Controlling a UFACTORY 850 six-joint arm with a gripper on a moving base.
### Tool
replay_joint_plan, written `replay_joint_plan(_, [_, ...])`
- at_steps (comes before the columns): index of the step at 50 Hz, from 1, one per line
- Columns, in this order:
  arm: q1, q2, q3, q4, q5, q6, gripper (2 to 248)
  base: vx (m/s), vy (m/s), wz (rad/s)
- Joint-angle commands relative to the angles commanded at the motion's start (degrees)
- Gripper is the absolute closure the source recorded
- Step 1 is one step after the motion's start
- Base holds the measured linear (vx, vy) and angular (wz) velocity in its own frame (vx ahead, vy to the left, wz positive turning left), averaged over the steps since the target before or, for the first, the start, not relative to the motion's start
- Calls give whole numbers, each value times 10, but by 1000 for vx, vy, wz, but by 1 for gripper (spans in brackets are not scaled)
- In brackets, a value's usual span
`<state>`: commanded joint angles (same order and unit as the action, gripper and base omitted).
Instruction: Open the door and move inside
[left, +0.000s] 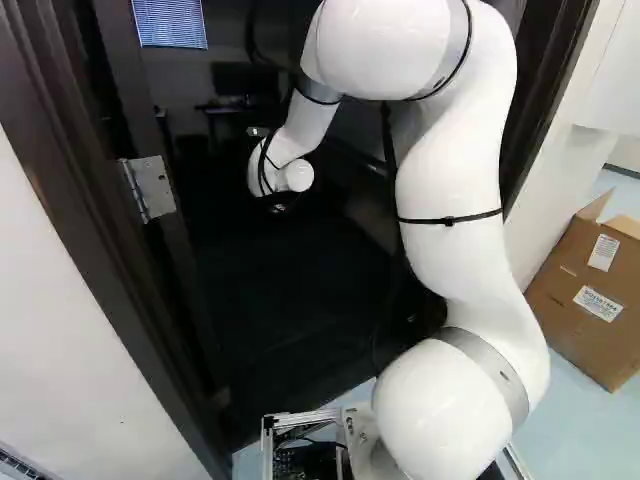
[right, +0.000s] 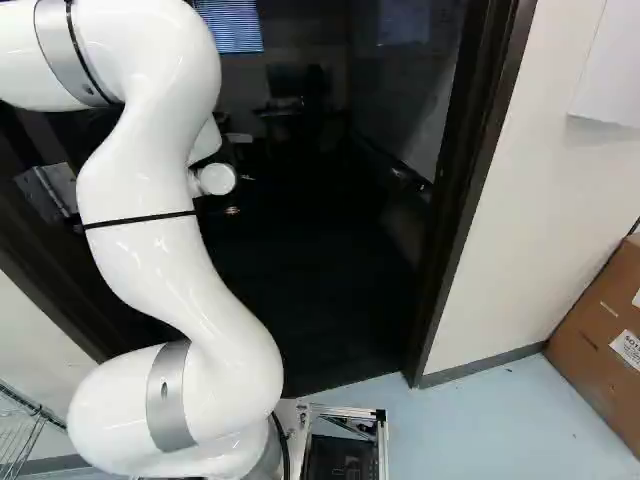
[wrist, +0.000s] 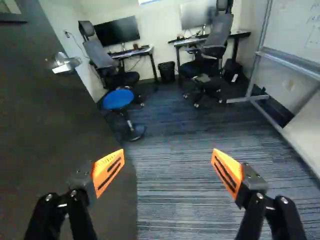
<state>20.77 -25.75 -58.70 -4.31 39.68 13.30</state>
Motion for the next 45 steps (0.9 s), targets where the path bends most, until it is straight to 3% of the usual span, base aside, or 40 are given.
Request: replay_joint_plan(45, [-62,45,56,0,0,0,3,0,0,0])
